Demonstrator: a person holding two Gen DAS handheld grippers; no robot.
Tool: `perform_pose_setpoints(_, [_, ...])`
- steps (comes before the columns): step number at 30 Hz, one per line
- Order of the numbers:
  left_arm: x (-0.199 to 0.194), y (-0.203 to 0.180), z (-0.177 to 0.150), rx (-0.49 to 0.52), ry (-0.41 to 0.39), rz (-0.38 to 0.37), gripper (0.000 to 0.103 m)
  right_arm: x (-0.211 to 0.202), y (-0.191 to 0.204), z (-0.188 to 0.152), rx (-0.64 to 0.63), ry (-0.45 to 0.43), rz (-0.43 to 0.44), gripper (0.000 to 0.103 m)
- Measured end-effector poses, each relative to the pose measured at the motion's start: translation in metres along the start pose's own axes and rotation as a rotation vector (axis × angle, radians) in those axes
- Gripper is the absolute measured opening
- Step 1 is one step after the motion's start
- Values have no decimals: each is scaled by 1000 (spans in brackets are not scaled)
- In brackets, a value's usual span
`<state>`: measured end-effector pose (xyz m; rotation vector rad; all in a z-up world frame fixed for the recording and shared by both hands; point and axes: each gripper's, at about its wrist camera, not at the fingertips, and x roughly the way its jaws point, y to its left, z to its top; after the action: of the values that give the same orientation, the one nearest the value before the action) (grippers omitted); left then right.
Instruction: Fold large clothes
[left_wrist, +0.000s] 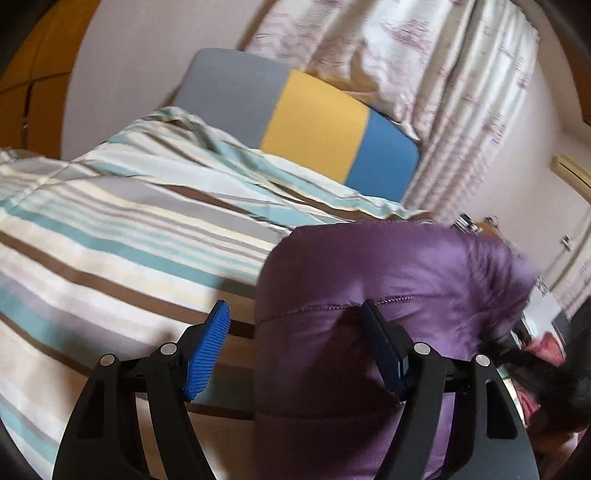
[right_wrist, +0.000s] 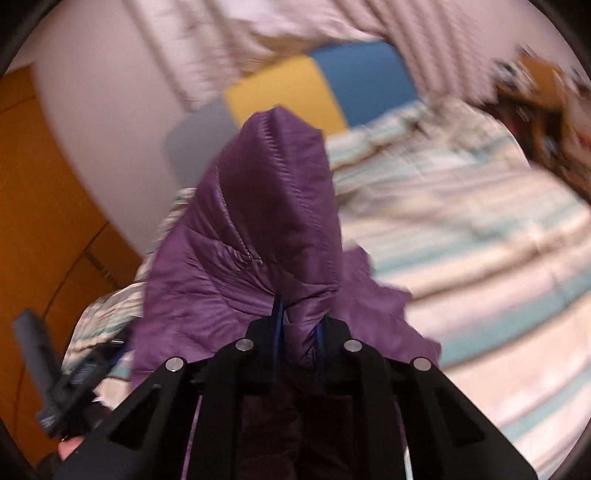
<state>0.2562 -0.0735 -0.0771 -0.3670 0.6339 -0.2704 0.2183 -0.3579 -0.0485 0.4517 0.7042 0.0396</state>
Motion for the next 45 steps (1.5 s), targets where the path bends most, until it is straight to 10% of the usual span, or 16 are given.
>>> perform_pose_setpoints(16, [25, -68, 37, 179, -3, 183, 78, 47, -20, -17, -36, 11, -64, 15])
perform_pose_setpoints(21, [78, -68, 31, 202, 119, 237, 79, 43, -22, -9, -32, 17, -81, 22])
perform_pose_setpoints(25, [79, -59, 20, 182, 85, 254, 81, -8, -23, -2, 23, -113, -118, 43])
perform_pose_setpoints(30, [75, -72, 19, 220, 65, 276, 81, -48, 18, 16, -64, -266, -66, 45])
perform_pose_setpoints(45, [100, -68, 20, 133, 111, 278, 97, 116, -16, 35, -137, -30, -202, 43])
